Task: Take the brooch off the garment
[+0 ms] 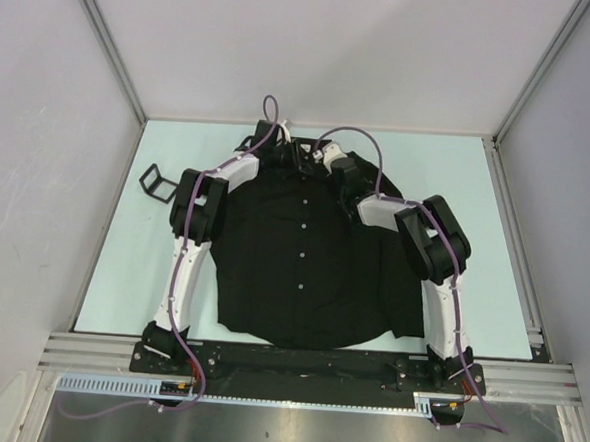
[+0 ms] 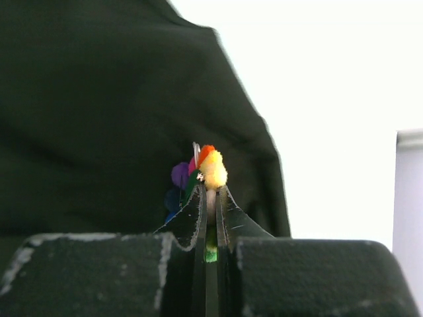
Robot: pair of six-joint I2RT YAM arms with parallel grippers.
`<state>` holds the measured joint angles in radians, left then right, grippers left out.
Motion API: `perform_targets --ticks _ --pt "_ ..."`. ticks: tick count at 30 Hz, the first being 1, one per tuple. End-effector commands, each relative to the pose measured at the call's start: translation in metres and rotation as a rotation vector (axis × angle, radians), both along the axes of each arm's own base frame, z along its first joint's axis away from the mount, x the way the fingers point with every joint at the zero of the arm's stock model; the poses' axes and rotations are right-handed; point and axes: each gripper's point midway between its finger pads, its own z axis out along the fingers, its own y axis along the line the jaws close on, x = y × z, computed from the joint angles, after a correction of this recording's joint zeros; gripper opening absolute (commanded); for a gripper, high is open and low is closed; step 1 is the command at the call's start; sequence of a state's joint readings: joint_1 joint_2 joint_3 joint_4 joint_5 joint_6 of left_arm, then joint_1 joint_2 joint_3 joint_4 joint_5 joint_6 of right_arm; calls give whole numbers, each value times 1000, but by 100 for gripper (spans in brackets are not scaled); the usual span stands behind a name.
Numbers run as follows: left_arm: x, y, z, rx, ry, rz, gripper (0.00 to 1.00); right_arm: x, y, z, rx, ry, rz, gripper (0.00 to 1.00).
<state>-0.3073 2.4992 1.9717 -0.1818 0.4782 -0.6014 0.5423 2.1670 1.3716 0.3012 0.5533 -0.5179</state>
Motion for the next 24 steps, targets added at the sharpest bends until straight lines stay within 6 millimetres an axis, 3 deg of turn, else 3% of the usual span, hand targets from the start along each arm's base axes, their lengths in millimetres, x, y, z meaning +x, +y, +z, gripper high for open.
perform_targets --ticks 1,3,7,10,11,15,16,18,19,21,22,23,24 --pt "9 9 29 17 -98 -10 41 6 -40 20 87 -19 -125 0" --pt "6 7 34 7 -128 -33 45 7 -44 21 120 -22 -127 0" --pt "-4 -4 77 5 -264 -94 61 6 -40 35 171 -45 -109 0" --pt "-16 -2 112 -18 -382 -110 69 3 -23 63 232 -82 -63 0" --pt "-25 1 119 -26 -397 -118 70 -1 -21 83 267 -101 -52 0" --pt "-42 -2 137 -70 -463 -169 71 -10 -6 111 515 -54 39 0" --pt "-47 -4 136 -81 -463 -188 71 -15 8 114 586 -10 143 0" --pt "-55 -10 138 -109 -467 -259 70 -20 9 115 674 9 217 0" --pt "-57 -13 142 -122 -477 -285 69 -25 19 114 758 48 276 0" --pt "-69 -22 147 -183 -491 -373 69 -20 11 107 846 79 298 0" --pt "-74 -24 149 -210 -482 -389 68 -26 22 111 937 121 364 0" --pt "-74 -25 155 -228 -511 -400 68 -24 14 110 983 138 367 0" --pt "-78 -26 157 -241 -513 -413 68 -31 22 108 1023 186 431 0"
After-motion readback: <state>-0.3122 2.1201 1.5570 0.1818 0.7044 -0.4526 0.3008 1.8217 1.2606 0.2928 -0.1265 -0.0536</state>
